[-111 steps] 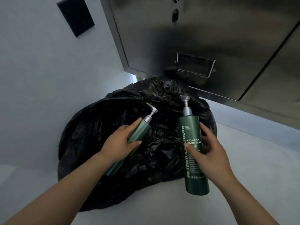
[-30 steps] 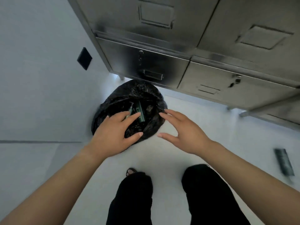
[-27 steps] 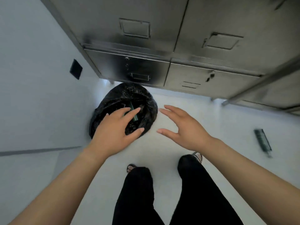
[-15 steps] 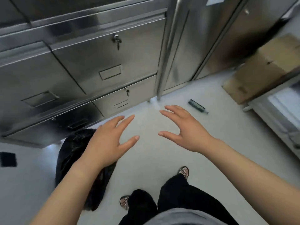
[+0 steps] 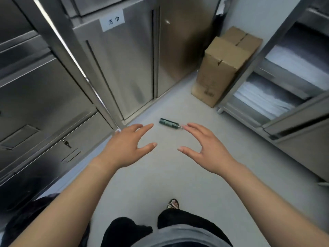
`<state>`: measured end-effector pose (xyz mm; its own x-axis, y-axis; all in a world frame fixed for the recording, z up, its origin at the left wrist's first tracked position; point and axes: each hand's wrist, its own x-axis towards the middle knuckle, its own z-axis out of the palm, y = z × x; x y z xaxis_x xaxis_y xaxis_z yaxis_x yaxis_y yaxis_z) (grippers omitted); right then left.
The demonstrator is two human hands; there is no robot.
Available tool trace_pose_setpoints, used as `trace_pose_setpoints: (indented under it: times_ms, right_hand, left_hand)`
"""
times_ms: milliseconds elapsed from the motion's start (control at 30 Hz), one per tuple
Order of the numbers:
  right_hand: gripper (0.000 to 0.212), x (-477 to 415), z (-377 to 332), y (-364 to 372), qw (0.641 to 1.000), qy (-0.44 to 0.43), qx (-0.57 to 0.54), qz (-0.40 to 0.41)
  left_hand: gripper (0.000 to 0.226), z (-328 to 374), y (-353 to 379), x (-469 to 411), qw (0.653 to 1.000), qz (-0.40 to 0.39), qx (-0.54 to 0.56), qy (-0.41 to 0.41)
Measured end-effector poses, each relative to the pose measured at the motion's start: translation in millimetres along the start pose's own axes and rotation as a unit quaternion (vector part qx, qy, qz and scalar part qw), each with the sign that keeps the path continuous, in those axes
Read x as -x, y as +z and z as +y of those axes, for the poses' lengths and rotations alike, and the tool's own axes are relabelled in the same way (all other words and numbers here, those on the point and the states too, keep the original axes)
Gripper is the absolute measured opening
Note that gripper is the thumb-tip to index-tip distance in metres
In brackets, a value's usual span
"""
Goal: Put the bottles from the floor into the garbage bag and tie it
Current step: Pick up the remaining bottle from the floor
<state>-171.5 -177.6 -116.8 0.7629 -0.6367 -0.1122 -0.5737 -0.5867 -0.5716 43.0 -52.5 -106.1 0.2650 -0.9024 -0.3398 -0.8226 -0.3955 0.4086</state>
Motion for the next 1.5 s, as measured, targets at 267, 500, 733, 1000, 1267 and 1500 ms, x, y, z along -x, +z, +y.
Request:
trace_pose_setpoints:
  times_ms: [267,500,733,1000,1267,1500]
  right_hand:
    - [0.07,-95,55,-25,0.997,0.053,-0.02,0.05]
    - [0.068,-166,66,-51,0.993,0.079,-0.009,0.086]
    - [0.066,-232,104,-75,0.997,0.056,-0.009,0.061]
    - [0.065,-328,178,-70,0.993,-0.058,-0.002,-0.105]
    - [0.062,-405,295,59,0.979,-0.085,0.0,-0.183]
    - [0.062,-470,450,299,0.982,-0.063,0.018,-0.176]
  left_hand:
    - [0.057,-10,-28,-120,0.997,0.003,-0.038,0.06]
    - [0.058,-19,-65,-232,0.988,-0.007,-0.096,0.123]
    - [0.058,-19,-84,-294,0.994,0.003,-0.057,0.089]
    - [0.062,-29,-48,-324,0.997,0.04,-0.022,-0.062]
    - [0.057,-75,102,-414,0.988,0.06,0.068,-0.124]
    - [0.057,-204,350,-526,0.985,0.054,0.043,-0.156]
